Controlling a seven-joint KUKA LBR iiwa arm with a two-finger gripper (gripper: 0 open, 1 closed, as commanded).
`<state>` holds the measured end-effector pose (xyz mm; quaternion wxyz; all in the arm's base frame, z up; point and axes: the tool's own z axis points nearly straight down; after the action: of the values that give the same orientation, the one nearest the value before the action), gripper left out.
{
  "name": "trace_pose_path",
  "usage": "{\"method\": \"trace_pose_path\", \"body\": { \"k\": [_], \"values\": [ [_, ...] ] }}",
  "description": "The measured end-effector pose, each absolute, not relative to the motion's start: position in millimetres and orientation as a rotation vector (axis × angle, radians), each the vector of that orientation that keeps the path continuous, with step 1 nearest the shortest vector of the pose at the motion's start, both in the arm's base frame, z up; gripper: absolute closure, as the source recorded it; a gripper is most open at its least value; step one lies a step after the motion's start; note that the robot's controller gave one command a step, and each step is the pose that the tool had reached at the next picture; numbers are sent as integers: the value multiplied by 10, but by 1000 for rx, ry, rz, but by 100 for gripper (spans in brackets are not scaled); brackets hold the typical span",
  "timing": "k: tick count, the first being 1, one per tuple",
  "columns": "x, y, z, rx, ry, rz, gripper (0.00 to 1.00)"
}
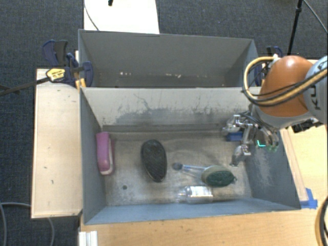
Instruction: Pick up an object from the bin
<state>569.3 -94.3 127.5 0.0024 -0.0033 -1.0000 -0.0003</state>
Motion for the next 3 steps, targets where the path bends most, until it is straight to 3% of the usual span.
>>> {"method": "trace_pose_path", "body": {
  "k": [1,3],
  "values": [
    [4872,-620,865,320,-3128,2,0],
    [4850,-584,767,406,-3132,6,0]
  ]
}}
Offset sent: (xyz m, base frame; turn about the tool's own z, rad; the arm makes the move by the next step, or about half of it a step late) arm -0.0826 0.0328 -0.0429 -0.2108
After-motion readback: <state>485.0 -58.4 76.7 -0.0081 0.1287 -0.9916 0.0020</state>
